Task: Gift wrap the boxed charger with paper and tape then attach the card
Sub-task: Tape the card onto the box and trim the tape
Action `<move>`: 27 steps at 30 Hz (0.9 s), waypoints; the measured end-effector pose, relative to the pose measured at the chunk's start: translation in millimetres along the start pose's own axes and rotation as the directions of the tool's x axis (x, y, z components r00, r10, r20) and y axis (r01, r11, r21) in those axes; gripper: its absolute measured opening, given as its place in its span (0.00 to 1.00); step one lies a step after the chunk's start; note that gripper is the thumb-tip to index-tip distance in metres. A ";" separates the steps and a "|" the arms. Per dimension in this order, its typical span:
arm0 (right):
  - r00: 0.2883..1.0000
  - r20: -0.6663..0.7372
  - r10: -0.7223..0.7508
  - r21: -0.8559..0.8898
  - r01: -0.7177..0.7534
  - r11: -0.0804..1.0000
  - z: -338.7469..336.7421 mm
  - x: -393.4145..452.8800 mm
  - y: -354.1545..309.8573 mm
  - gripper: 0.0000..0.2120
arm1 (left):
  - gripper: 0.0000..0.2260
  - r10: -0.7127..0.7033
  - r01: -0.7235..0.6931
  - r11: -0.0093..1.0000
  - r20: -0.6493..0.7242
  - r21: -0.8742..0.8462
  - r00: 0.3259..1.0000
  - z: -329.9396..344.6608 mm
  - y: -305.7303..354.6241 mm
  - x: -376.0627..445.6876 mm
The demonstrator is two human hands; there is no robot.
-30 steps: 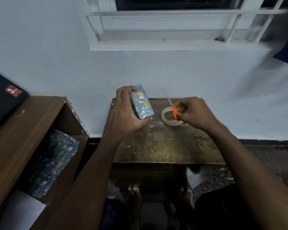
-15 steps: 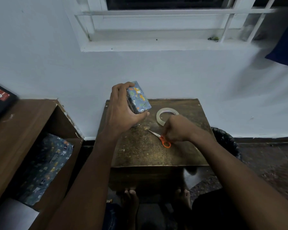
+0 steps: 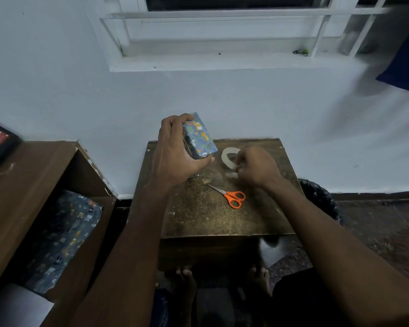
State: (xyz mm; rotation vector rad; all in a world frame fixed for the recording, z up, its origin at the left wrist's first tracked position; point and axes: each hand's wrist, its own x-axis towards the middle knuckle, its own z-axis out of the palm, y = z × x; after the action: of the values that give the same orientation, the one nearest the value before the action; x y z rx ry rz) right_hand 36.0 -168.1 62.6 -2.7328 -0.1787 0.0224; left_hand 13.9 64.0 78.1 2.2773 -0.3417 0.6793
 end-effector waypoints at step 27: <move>0.911 0.367 0.187 -0.182 -0.127 0.975 -25.0 -15.7 29.6 0.11 | 0.39 -0.194 0.193 0.981 0.059 0.018 0.979 14.2 3.7 9.8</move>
State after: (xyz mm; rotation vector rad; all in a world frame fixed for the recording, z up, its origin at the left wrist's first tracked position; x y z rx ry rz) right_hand 25.1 -206.9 73.8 -2.8617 -0.0680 0.6171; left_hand 25.6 50.9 77.3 2.3096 -0.1413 0.5146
